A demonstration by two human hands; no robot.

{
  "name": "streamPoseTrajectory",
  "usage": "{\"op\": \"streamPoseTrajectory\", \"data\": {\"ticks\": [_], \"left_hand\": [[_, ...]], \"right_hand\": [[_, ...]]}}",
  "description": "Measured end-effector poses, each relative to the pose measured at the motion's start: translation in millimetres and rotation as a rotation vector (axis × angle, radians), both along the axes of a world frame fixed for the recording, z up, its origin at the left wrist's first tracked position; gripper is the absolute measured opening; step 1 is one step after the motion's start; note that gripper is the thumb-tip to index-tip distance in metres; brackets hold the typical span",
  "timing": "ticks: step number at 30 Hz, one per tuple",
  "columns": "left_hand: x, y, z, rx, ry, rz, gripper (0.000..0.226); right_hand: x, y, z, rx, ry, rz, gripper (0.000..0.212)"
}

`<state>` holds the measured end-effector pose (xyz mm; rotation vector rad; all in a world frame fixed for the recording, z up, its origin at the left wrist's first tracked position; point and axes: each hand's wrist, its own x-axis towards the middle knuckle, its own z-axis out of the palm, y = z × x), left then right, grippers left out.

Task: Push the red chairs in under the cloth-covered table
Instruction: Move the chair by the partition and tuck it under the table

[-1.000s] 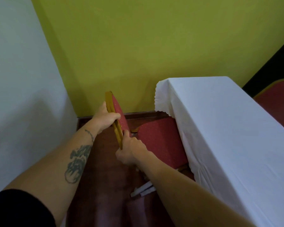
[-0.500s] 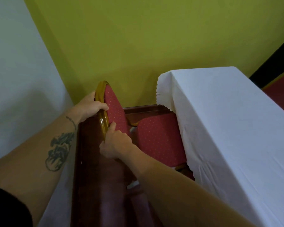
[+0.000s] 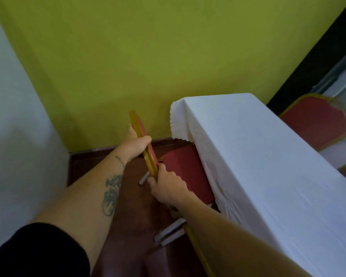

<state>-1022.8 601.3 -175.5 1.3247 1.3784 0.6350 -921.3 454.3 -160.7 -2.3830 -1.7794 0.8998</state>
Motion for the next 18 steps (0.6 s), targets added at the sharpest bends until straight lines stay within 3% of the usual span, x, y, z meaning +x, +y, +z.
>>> {"op": "streamPoseTrajectory", "data": {"ticks": [4, 7, 10, 14, 18], "left_hand": [[14, 4, 1, -0.02, 0.031, 0.004, 0.075], [20, -9, 6, 0.025, 0.068, 0.059, 0.062], [28, -38, 0, 0.088, 0.198, 0.05, 0.079], [35, -79, -16, 0.139, 0.353, 0.038, 0.095], [38, -77, -13, 0.074, 0.396, -0.041, 0.1]], "right_hand": [[33, -38, 2, -0.369, 0.018, 0.057, 0.066], [36, -73, -8, -0.502, -0.08, 0.166, 0.078], [40, -89, -16, -0.396, -0.231, 0.2, 0.066], [53, -82, -19, -0.219, -0.229, 0.133, 0.039], [71, -65, -21, -0.128, -0.215, 0.036, 0.046]]}}
